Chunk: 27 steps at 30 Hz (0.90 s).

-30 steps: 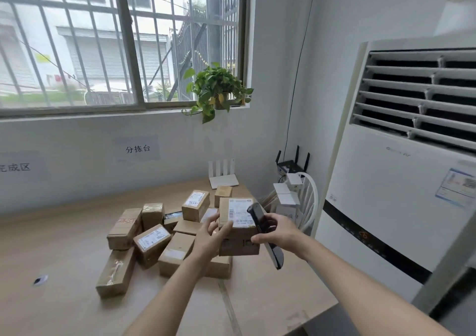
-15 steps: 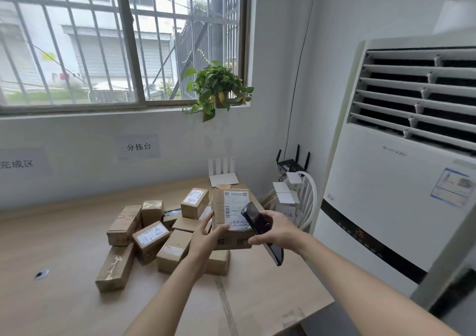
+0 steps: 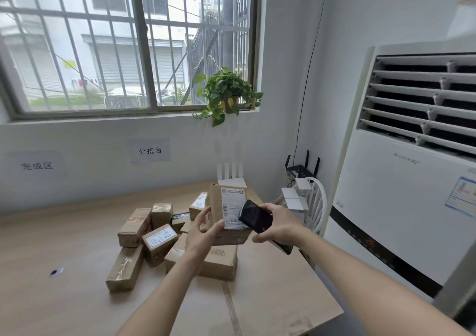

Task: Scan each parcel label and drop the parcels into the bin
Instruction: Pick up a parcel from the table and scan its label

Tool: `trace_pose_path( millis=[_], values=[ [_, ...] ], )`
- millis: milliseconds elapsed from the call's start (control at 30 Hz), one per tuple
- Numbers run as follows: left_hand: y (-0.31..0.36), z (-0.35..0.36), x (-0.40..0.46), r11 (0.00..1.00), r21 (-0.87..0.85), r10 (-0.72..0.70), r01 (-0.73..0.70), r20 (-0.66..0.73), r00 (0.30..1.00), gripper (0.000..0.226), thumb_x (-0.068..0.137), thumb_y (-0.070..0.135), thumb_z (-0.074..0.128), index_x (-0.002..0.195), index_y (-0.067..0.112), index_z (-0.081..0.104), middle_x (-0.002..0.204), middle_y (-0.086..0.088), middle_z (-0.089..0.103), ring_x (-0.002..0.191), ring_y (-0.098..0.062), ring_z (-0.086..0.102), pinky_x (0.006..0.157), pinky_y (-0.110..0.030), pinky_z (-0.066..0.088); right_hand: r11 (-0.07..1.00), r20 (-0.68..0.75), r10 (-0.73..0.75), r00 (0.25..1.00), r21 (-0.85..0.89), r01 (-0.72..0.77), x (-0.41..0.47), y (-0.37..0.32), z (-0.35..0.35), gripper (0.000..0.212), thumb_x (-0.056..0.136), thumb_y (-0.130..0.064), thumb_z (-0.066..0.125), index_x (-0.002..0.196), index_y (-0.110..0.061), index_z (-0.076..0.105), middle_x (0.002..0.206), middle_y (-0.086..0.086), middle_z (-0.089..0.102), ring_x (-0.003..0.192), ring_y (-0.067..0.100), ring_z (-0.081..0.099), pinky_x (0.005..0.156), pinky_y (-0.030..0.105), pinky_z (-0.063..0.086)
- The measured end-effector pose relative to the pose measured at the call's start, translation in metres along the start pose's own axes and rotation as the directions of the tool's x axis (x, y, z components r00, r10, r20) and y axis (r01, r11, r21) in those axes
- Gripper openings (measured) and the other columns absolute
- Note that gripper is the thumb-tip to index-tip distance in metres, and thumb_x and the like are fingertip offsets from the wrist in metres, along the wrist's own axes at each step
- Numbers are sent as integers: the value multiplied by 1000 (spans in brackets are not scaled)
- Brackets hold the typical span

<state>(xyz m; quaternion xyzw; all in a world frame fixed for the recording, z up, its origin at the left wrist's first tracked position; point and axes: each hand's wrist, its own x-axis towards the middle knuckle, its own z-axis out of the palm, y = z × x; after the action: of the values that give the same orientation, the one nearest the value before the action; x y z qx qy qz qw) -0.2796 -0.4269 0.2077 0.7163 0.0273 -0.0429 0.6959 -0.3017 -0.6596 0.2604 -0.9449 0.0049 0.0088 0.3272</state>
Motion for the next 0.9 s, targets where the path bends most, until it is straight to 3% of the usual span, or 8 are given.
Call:
trace_pose_path(
  millis=[100, 233, 300, 467, 600, 700, 767, 900],
  values=[
    [0, -12, 11, 1000, 31, 5, -3, -37, 999, 61, 59, 56, 82, 108, 72, 49, 104, -6, 74, 97, -20, 72, 91, -47, 56, 996, -30, -29, 999, -91, 26, 4, -10, -8, 85, 53, -44, 87, 132, -35, 57, 111, -13, 68, 105, 13, 64, 92, 38, 56],
    [22, -22, 3, 998, 42, 58, -56, -67, 996, 62, 79, 36, 81, 131, 47, 49, 101, -8, 73, 94, -19, 71, 80, -35, 55, 973, -32, -44, 999, -230, 36, 8, -20, -19, 80, 58, -43, 86, 132, -37, 54, 110, -12, 67, 102, 15, 63, 86, 34, 55],
    [30, -29, 3, 997, 38, 73, -70, -81, 994, 59, 84, 28, 78, 132, 45, 47, 102, -8, 70, 94, -20, 69, 76, -32, 53, 961, -33, -43, 999, -273, 32, 9, -24, -24, 79, 59, -40, 85, 131, -38, 54, 109, -12, 67, 102, 16, 64, 87, 35, 54],
    [39, -52, 16, 994, 85, 85, -73, -144, 986, 70, 62, 55, 78, 125, 61, 48, 113, -7, 68, 105, -23, 66, 97, -49, 52, 947, -11, -73, 997, -314, 66, 13, -32, -34, 85, 58, -39, 84, 137, -37, 52, 110, -11, 67, 101, 17, 65, 88, 40, 57],
    [40, -65, 28, 991, 98, 105, -89, -177, 979, 62, 55, 62, 77, 107, 76, 47, 112, -8, 70, 102, -23, 68, 96, -50, 53, 936, -1, -106, 994, -337, 100, 15, -39, -40, 86, 56, -40, 83, 137, -37, 52, 109, -12, 67, 101, 16, 65, 87, 42, 58],
    [40, -74, 34, 990, 93, 123, -106, -198, 972, 60, 53, 61, 78, 103, 78, 48, 102, -8, 73, 97, -23, 71, 93, -50, 55, 936, -13, -114, 993, -335, 103, 16, -45, -44, 84, 56, -42, 82, 134, -37, 53, 107, -13, 67, 100, 15, 65, 87, 42, 58],
    [46, -76, 30, 989, 94, 132, -114, -204, 970, 59, 57, 57, 80, 105, 74, 50, 106, -8, 72, 99, -23, 70, 92, -48, 55, 934, -23, -114, 993, -342, 99, 17, -48, -46, 81, 56, -43, 81, 133, -39, 53, 106, -14, 67, 100, 15, 65, 86, 40, 58],
    [58, -78, 21, 984, 95, 169, -152, -211, 963, 62, 80, 38, 80, 132, 52, 49, 116, -10, 65, 105, -24, 64, 89, -41, 53, 932, -16, -126, 992, -343, 113, 20, -53, -50, 83, 57, -41, 81, 136, -40, 52, 106, -15, 66, 100, 15, 65, 86, 40, 58]
  ],
)
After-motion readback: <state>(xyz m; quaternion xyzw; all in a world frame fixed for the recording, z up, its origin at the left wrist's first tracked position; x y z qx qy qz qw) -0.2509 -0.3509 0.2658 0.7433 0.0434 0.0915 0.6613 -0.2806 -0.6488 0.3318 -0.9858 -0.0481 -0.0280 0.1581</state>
